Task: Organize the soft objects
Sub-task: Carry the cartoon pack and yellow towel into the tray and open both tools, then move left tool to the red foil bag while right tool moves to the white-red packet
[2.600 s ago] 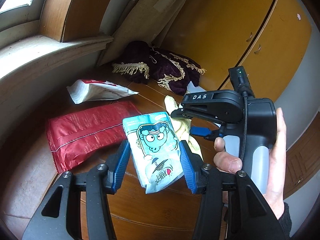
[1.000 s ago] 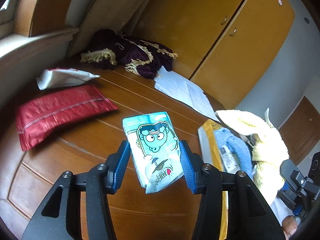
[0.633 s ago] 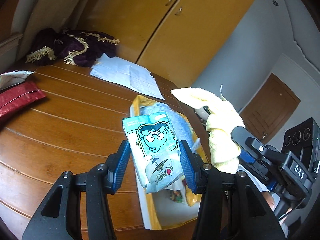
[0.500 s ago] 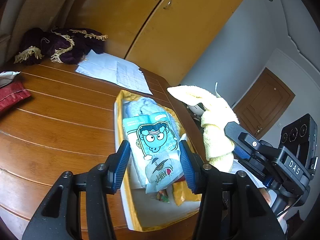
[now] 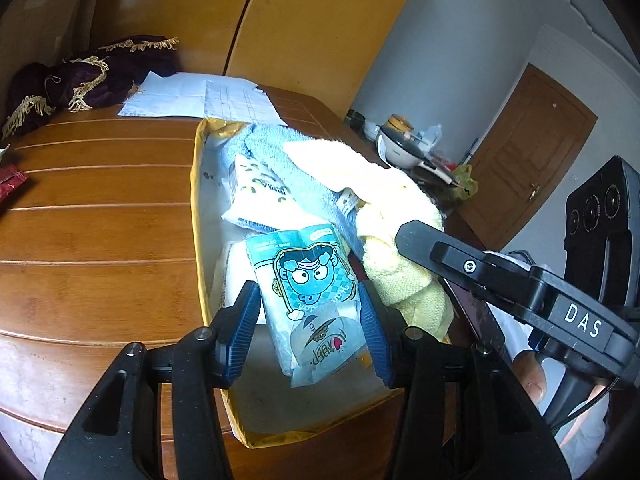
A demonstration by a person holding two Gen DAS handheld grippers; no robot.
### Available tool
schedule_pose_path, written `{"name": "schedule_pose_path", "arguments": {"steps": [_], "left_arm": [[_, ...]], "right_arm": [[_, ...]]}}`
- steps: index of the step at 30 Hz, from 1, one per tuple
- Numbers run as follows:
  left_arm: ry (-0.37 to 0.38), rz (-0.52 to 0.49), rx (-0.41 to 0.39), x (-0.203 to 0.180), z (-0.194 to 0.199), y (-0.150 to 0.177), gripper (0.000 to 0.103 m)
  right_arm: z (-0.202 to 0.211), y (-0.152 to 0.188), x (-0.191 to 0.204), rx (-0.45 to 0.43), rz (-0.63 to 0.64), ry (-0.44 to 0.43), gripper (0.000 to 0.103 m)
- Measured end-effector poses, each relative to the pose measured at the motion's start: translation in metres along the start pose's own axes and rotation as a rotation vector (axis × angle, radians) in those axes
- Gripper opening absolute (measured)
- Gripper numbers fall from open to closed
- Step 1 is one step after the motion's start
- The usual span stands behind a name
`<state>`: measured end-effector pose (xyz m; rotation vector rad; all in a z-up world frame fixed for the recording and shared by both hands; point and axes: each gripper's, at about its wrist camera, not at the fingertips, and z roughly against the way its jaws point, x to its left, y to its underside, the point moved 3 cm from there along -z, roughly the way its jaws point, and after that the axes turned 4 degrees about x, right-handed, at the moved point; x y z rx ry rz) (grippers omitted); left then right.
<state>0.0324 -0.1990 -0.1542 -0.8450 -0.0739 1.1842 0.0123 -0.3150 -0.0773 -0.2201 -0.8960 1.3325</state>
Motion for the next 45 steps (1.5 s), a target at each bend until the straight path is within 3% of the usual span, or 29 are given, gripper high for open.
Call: {"name": "schedule_pose_path", "arguments": {"steps": [3, 7, 11, 15, 17, 21, 26, 31, 39, 42, 45], "left_arm": [[-0.016, -0.019, 0.049, -0.003, -0.012, 0.003, 0.048], [-0.061, -0.019, 0.039, 0.001, -0.013, 0.003, 0.048], [-0.019, -0.031, 0.037, 0.003, -0.007, 0.005, 0.051], [0.047, -0.061, 0.022, 0.000, 0.000, 0.010, 0.064], [0.086, -0.046, -0.006, 0.001, 0.008, 0.010, 0.072], [0.110, -0.014, -0.091, 0.010, 0.025, 0.006, 0.077], [0.103, 0.023, -0.184, 0.028, 0.046, 0.001, 0.078], [-0.029, 0.091, -0.283, 0.070, 0.078, -0.006, 0.078], [-0.351, 0.212, -0.397, 0.171, 0.133, -0.021, 0.078], [-0.516, 0.229, -0.358, 0.215, 0.136, -0.033, 0.078], [-0.549, 0.236, -0.262, 0.263, 0.127, -0.045, 0.078]], "right_arm": [[-0.009, 0.007, -0.004, 0.031, 0.001, 0.023, 0.038], [-0.023, 0.011, -0.001, 0.058, 0.036, 0.085, 0.039], [-0.022, 0.011, -0.005, 0.064, 0.029, 0.076, 0.042], [-0.015, 0.008, -0.005, 0.039, 0.015, 0.058, 0.043], [-0.009, 0.005, 0.000, 0.013, 0.026, 0.057, 0.048], [0.008, -0.003, 0.013, -0.066, 0.046, 0.045, 0.062], [0.012, -0.010, 0.031, -0.094, 0.057, -0.016, 0.062], [-0.005, -0.007, 0.065, -0.051, 0.106, -0.133, 0.065], [-0.065, 0.000, 0.122, 0.102, 0.160, -0.246, 0.065], [-0.089, -0.005, 0.145, 0.152, 0.193, -0.219, 0.065], [-0.109, -0.015, 0.169, 0.140, 0.247, -0.195, 0.065]]}}
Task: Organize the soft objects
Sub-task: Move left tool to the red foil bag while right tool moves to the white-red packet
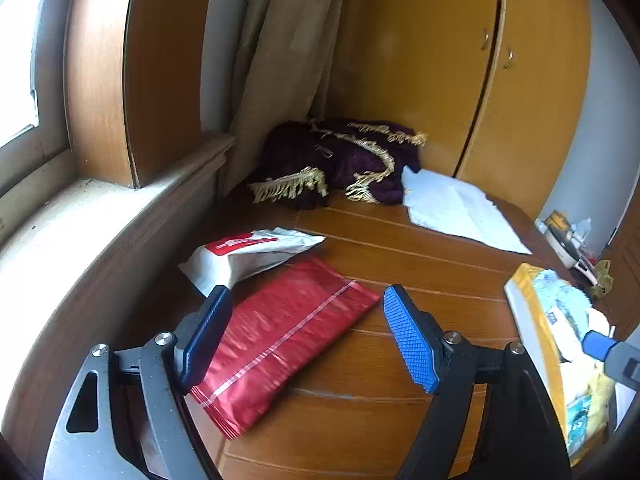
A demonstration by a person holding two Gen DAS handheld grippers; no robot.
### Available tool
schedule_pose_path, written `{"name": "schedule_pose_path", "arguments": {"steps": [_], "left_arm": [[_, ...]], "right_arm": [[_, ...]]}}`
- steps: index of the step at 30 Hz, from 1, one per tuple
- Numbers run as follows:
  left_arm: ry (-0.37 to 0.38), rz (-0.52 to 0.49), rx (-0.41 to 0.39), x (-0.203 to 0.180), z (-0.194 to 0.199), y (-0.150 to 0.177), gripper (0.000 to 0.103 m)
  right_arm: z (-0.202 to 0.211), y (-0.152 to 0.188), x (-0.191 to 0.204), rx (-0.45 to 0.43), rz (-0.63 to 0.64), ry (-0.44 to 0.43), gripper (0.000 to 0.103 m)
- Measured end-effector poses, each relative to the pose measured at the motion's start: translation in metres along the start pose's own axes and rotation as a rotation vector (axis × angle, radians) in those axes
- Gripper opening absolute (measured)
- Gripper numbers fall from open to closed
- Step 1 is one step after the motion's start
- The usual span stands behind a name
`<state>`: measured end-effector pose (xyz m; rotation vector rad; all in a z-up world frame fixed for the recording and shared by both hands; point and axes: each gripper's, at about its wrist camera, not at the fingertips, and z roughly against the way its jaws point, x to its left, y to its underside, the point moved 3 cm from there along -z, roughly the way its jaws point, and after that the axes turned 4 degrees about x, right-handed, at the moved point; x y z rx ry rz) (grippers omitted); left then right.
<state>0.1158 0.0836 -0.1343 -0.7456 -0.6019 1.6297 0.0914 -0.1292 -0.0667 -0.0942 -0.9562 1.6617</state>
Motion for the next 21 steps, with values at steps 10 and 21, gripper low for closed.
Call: {"name": "schedule_pose_path", "arguments": {"steps": [10, 21], "left_arm": [[-0.043, 0.026, 0.159, 0.034, -0.057, -0.007, 0.078], [0.015, -0.114, 0.242, -0.008, -0.060, 0.017, 0.078]], "right_arm": [[-0.046, -0.001, 0.000, 0.021, 0.008, 0.000, 0.065], [-0.051, 0.002, -0.006, 0.044, -0.022, -0.027, 0.065]]}}
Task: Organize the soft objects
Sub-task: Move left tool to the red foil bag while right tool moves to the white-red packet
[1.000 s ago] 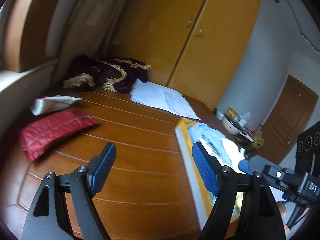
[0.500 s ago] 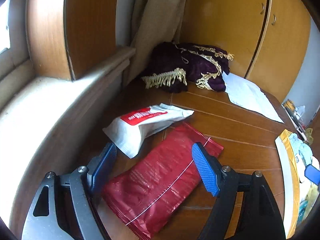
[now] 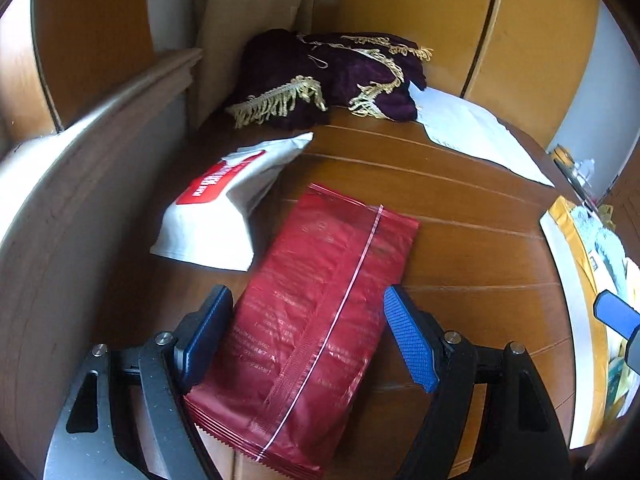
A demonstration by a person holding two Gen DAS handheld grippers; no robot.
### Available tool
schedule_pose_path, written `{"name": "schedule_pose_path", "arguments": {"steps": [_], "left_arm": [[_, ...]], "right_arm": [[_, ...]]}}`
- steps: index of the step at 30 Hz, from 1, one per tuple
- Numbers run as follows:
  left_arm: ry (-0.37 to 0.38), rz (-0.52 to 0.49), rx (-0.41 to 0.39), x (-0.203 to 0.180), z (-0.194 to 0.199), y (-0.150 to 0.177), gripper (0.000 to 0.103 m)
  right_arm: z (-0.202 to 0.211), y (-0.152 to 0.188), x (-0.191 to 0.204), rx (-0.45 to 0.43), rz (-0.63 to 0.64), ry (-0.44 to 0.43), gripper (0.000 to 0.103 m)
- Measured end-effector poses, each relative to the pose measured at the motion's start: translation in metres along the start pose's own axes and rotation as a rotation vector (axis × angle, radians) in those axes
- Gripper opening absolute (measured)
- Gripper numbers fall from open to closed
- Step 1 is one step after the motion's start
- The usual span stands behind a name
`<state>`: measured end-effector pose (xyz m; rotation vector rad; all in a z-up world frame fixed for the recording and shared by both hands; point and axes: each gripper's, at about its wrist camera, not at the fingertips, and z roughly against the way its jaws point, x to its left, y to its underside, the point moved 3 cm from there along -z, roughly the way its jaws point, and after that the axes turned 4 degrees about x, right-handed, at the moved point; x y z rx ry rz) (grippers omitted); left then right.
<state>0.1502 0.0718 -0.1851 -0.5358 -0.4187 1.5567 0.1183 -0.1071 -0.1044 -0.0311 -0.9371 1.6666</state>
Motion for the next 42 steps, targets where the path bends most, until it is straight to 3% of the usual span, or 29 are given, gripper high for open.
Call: {"name": "schedule_pose_path", "arguments": {"steps": [6, 13, 18, 23, 25, 31, 38, 42], "left_arm": [[-0.098, -0.063, -0.017, -0.018, -0.003, 0.008, 0.080], [-0.134, -0.053, -0.026, -0.025, 0.010, 0.029, 0.065], [-0.066, 0.017, -0.045, -0.023, 0.025, 0.046, 0.062], [-0.028, 0.044, -0.003, -0.024, 0.035, 0.053, 0.062], [-0.052, 0.036, 0.012, -0.026, 0.038, 0.056, 0.062], [-0.050, 0.059, 0.011, -0.020, 0.047, 0.068, 0.062], [-0.057, 0.082, 0.010, -0.005, 0.054, 0.080, 0.062], [-0.051, 0.084, 0.007, 0.001, 0.055, 0.084, 0.062]], "right_arm": [[-0.002, 0.001, 0.000, 0.000, -0.001, 0.006, 0.065], [-0.006, -0.004, -0.001, 0.048, -0.038, -0.017, 0.065], [-0.008, -0.019, 0.001, 0.104, -0.073, -0.025, 0.065], [-0.019, -0.048, 0.006, 0.148, -0.114, 0.005, 0.065], [-0.030, -0.058, 0.009, 0.162, -0.116, 0.036, 0.065], [-0.083, -0.085, 0.027, 0.281, -0.112, 0.022, 0.065], [-0.143, -0.103, 0.045, 0.343, -0.113, -0.014, 0.061], [-0.173, -0.113, 0.040, 0.361, -0.182, -0.034, 0.061]]}}
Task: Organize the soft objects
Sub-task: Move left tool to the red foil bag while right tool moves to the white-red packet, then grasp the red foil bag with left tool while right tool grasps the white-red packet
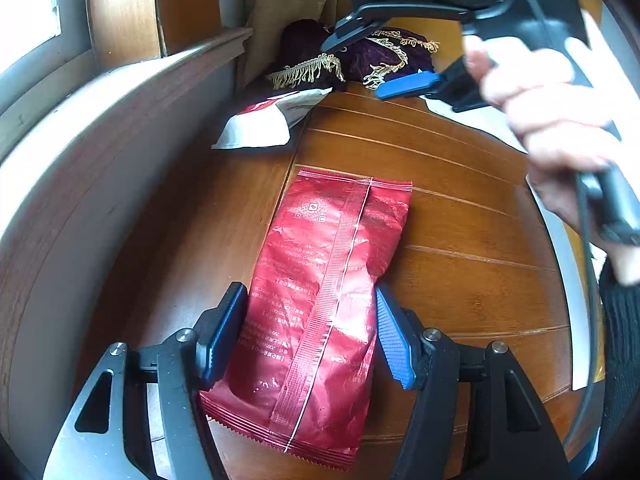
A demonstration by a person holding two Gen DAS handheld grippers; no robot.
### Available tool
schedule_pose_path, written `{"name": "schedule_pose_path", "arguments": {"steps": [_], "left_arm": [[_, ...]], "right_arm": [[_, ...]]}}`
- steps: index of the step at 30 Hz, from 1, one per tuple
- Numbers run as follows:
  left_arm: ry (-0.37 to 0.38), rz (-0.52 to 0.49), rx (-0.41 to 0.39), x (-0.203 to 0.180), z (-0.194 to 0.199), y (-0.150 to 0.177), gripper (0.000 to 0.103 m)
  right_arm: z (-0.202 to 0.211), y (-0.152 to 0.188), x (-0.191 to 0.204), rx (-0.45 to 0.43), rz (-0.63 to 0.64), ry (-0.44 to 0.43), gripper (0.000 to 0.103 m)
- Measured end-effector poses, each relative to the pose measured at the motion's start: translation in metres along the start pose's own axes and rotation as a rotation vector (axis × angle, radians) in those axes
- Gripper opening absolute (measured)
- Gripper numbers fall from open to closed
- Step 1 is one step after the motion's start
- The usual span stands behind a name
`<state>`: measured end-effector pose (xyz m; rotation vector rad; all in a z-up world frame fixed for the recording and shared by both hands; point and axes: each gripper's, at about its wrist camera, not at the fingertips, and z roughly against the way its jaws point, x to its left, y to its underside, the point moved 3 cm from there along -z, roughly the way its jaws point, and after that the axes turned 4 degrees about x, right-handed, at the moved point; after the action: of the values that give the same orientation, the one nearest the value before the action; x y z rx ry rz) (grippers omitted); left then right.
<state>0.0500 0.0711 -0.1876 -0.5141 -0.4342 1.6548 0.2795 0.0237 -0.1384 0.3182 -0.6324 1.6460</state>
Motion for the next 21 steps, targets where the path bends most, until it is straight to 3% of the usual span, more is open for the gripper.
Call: {"name": "schedule_pose_path", "arguments": {"steps": [4, 7, 12, 15, 21], "left_arm": [[-0.002, -0.010, -0.006, 0.000, 0.000, 0.002, 0.062], [-0.010, -0.016, -0.008, -0.001, 0.000, 0.003, 0.062], [-0.028, -0.029, -0.020, -0.004, -0.001, 0.006, 0.063], [-0.041, -0.036, -0.027, -0.006, -0.001, 0.008, 0.064], [-0.074, -0.043, -0.044, -0.012, -0.002, 0.012, 0.066]], "right_arm": [[-0.031, -0.010, 0.000, 0.062, -0.043, -0.029, 0.057], [-0.052, -0.011, 0.005, 0.100, -0.056, -0.023, 0.049], [-0.075, -0.012, 0.015, 0.126, -0.033, -0.023, 0.027], [-0.070, -0.011, 0.017, 0.118, -0.019, -0.038, 0.013], [-0.021, 0.005, 0.008, 0.050, -0.014, -0.065, 0.010]]}}
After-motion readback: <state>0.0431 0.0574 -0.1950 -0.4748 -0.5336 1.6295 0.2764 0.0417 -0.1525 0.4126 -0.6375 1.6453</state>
